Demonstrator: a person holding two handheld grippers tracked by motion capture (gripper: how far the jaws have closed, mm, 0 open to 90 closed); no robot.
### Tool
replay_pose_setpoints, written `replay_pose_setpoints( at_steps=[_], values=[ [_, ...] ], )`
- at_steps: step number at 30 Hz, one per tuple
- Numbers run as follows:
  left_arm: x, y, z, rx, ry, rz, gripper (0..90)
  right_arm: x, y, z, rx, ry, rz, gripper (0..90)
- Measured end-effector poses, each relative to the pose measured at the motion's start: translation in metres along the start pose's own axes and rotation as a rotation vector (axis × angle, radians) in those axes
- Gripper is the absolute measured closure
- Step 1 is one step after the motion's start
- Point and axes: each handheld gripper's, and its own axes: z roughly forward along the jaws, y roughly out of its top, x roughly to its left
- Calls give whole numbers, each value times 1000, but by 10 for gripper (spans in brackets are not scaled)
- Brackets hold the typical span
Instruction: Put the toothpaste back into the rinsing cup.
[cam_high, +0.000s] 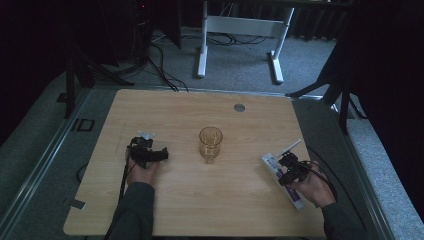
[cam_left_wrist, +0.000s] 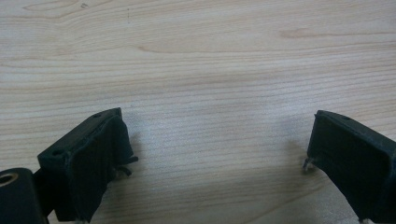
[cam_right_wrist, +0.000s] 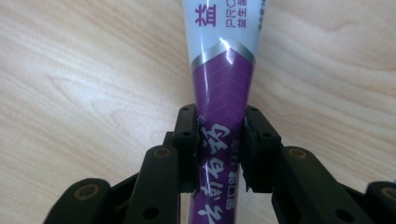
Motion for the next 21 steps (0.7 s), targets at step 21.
replay_pose_setpoints(
  at_steps=[21],
  values=[
    [0, 0, 0, 0, 0, 0, 42, -4, 10, -28, -301, -18, 50, 725]
  ],
)
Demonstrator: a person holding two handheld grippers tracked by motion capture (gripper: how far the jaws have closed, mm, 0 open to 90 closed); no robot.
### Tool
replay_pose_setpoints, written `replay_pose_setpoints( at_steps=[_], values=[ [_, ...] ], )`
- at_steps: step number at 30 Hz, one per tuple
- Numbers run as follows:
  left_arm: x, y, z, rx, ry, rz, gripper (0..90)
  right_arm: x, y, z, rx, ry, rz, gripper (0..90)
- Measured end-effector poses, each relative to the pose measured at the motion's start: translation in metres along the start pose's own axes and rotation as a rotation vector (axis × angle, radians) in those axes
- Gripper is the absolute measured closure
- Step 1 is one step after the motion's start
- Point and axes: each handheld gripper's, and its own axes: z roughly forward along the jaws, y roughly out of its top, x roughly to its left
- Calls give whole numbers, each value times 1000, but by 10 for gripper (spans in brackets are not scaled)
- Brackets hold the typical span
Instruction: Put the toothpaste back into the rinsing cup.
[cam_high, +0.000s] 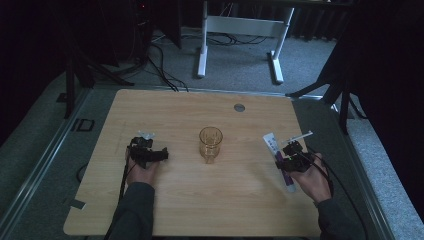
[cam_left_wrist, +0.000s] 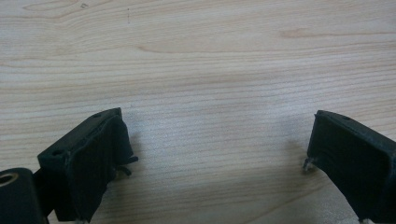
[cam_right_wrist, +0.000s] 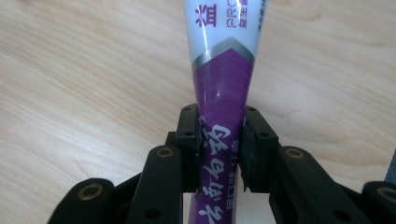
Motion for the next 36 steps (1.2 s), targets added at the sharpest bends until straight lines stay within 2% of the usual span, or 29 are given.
replay_pose_setpoints(
  at_steps=[13, 20, 36],
  values=[
    [0, 0, 0, 0, 0, 0, 42, -3, 10, -11, -132, 8, 37, 733],
    [0, 0, 0, 0, 0, 0, 42, -3, 16, -13, -151, 16, 28, 735],
    [0, 0, 0, 0, 0, 0, 42, -2, 34, -23, -243, 33, 45, 741]
  ],
)
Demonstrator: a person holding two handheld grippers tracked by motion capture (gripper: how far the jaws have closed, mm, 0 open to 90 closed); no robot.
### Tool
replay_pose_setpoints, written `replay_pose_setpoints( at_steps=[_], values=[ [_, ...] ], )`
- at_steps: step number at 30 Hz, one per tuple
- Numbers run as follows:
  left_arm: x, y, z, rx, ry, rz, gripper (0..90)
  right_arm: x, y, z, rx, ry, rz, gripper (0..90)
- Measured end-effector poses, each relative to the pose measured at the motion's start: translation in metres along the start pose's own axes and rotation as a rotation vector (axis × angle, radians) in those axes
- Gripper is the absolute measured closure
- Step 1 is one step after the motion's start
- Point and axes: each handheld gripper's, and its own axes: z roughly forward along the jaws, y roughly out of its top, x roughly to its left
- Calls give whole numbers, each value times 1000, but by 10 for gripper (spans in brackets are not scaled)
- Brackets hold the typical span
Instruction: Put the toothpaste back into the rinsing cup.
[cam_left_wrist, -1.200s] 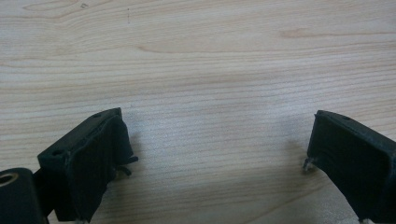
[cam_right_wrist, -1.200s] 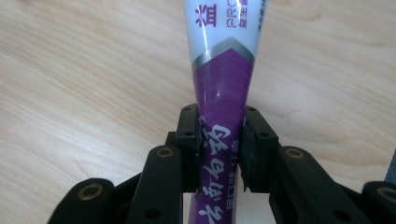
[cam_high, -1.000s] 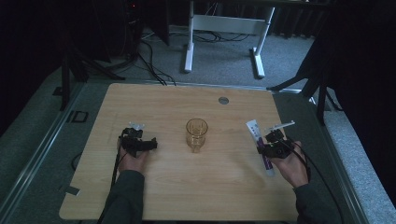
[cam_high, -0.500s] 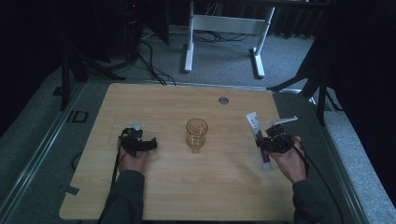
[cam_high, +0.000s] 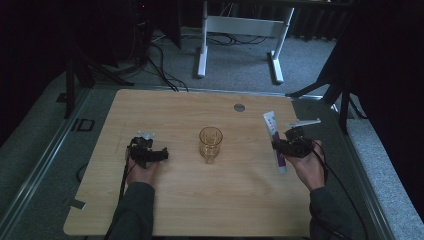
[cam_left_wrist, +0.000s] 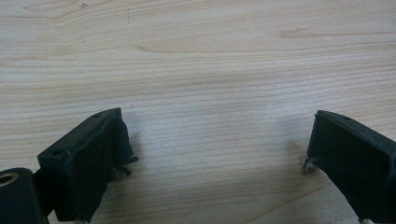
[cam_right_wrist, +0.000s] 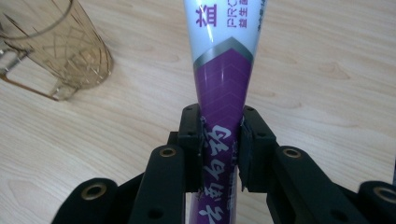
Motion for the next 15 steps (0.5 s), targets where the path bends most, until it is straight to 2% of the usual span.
replay_pose_setpoints(
  at_steps=[15],
  values=[
    [0, 0, 0, 0, 0, 0, 42, 5, 15, -4, -73, 12, 5, 743]
  ],
)
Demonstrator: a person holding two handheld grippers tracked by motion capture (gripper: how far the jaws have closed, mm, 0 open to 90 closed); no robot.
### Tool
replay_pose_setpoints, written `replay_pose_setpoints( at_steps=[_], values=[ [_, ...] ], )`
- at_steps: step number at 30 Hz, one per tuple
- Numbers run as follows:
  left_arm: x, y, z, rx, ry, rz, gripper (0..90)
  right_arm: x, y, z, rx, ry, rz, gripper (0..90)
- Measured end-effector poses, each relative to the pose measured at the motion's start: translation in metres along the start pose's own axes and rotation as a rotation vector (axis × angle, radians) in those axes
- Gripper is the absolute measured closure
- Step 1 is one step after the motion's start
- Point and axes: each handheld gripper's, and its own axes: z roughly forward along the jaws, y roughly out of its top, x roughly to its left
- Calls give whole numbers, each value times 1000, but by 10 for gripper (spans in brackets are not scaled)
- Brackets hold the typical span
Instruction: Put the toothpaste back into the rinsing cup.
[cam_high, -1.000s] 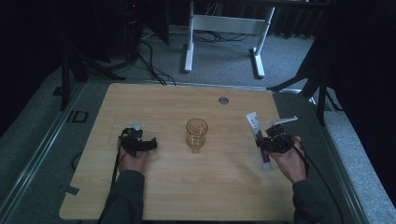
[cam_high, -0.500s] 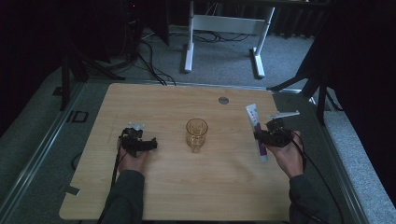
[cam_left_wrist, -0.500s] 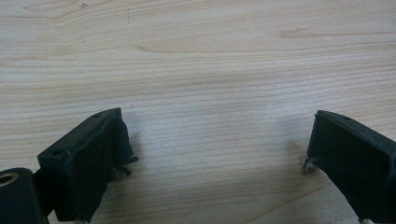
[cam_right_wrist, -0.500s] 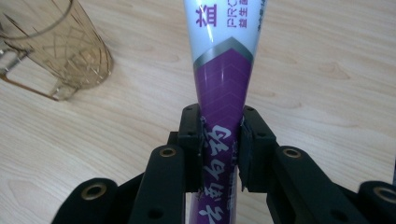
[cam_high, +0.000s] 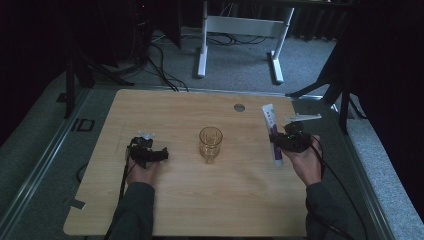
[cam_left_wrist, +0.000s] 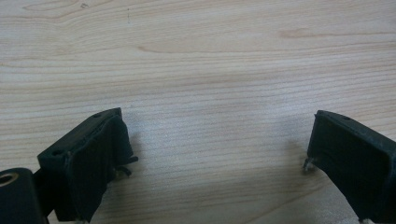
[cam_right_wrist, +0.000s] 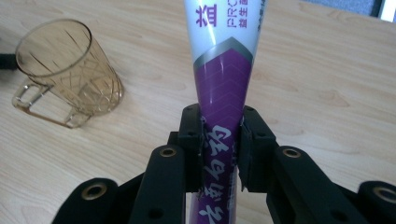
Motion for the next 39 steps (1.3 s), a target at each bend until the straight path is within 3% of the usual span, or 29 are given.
replay_pose_setpoints(
  at_steps=[32, 39],
  values=[
    [0, 0, 0, 1, 0, 0, 42, 13, 24, 6, -112, 40, 12, 743],
    [0, 0, 0, 1, 0, 0, 42, 19, 30, 6, -129, 40, -5, 744]
  ],
)
